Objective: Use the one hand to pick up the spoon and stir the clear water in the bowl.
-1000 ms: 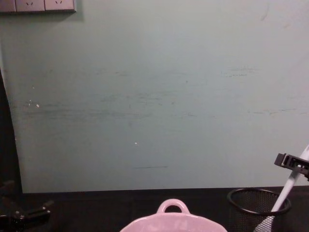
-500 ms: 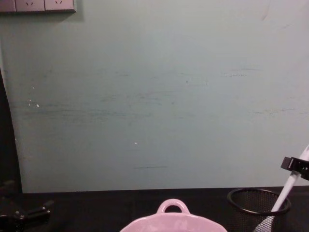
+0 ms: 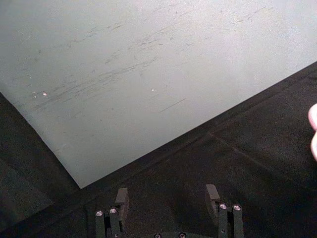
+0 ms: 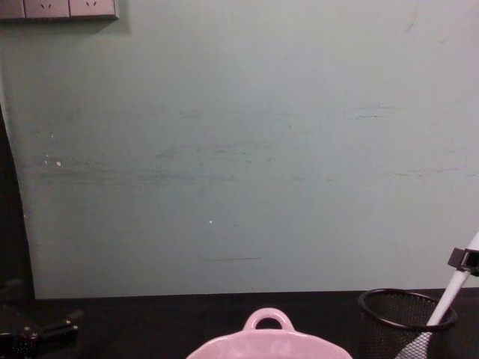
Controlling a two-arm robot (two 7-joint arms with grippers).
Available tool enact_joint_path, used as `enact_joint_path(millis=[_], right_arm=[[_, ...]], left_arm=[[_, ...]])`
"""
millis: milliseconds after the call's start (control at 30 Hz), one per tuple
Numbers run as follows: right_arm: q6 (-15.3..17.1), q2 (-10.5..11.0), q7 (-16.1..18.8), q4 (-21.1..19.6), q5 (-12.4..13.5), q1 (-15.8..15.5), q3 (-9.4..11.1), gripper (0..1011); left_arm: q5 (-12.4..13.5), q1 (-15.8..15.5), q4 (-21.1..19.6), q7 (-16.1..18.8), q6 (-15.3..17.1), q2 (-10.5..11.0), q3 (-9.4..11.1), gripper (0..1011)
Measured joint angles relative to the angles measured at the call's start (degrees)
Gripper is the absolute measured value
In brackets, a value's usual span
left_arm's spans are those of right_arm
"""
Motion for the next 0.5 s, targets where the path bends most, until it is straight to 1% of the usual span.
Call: enact_joint_path(millis=[300, 500], right_arm=[[0.0, 0.0, 0.0, 0.0, 0.0, 0.0, 0.0, 127], [-1.2, 0.4, 1.2, -1.1, -1.3, 0.0, -0.7, 127]], left_arm=[[0.0, 0.0, 0.0, 0.0, 0.0, 0.0, 0.0, 1011], [0.0, 0.0, 0.0, 0.0, 0.0, 0.0, 0.0, 1011]])
